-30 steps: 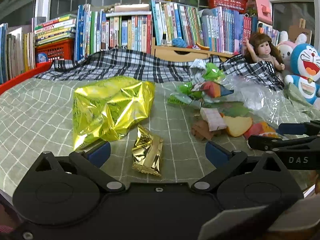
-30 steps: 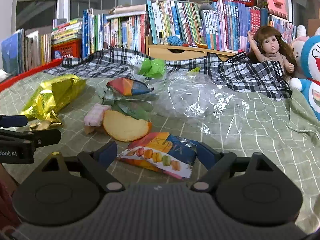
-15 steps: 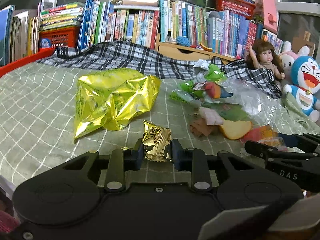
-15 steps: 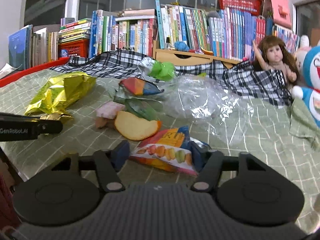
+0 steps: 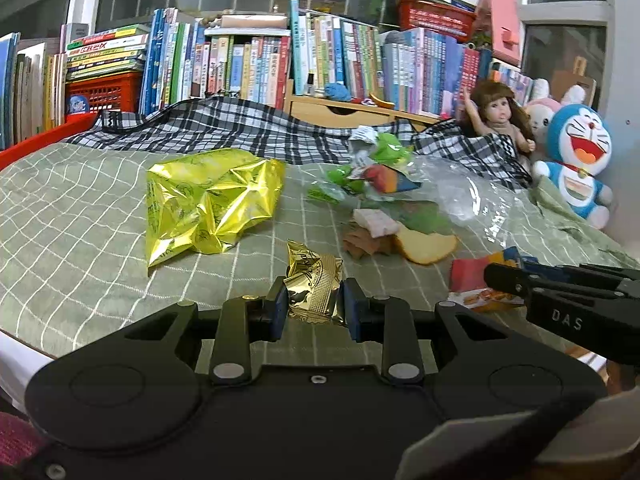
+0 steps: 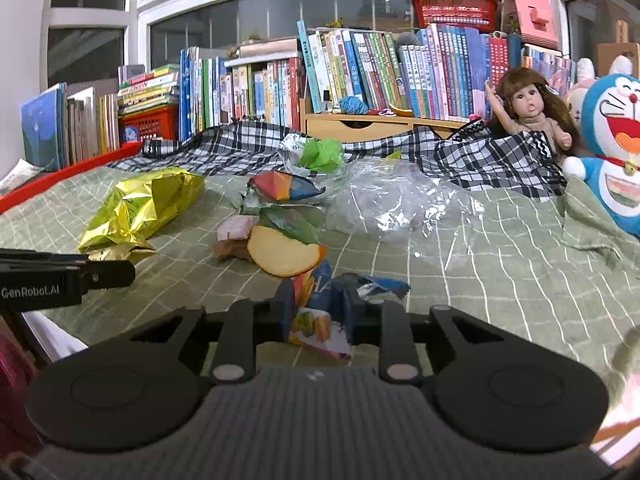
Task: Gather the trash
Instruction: 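Grasp the colourful snack wrapper with the right gripper while the left holds the foil, then lower both grippers to the trash bag and open them to drop the wrappers, then raise both open grippers back toward the bed, then grasp the gold foil bag with the left gripper while the right grasps the apple slice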
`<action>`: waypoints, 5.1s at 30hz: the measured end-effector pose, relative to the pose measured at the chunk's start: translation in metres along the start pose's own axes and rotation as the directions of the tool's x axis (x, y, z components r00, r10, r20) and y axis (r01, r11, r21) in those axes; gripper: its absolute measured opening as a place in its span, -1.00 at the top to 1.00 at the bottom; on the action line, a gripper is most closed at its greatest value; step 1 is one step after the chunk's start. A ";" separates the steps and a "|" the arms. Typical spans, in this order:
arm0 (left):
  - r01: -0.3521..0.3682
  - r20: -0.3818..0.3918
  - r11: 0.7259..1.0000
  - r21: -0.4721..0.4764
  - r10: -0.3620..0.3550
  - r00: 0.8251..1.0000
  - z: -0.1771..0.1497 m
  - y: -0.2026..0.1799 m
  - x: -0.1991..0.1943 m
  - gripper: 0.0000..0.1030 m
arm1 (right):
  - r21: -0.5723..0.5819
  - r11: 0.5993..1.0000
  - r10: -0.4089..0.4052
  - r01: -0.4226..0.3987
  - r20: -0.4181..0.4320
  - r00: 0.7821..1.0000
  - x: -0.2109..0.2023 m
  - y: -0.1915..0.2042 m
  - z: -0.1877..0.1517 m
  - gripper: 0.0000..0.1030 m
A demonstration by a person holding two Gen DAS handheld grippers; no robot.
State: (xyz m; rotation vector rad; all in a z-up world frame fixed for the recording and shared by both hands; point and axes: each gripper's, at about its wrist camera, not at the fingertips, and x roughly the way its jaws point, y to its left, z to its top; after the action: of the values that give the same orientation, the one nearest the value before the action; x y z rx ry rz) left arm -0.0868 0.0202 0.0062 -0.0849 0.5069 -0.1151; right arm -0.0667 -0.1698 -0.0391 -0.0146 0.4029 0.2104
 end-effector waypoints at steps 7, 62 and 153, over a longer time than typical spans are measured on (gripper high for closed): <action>0.034 -0.006 0.999 0.027 -0.033 0.999 -0.003 -0.010 -0.012 0.47 | 0.034 0.999 -0.012 0.011 0.030 0.999 -0.013 -0.001 -0.003 0.56; 0.093 -0.523 0.991 0.096 -0.030 0.852 -0.140 -0.016 0.031 0.44 | 0.212 0.967 0.216 -0.143 -0.373 0.903 -0.006 0.008 -0.124 0.40; 0.035 -0.316 0.994 0.105 0.000 0.949 -0.084 0.026 -0.059 -0.55 | -0.017 1.000 0.004 -0.005 -0.066 0.998 -0.152 -0.037 -0.012 -0.66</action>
State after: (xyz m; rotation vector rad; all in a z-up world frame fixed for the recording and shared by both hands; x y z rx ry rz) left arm -0.1770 0.0489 -0.0418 0.0379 0.8191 -0.1751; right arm -0.2004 -0.2371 0.0084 -0.0379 0.4670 0.2184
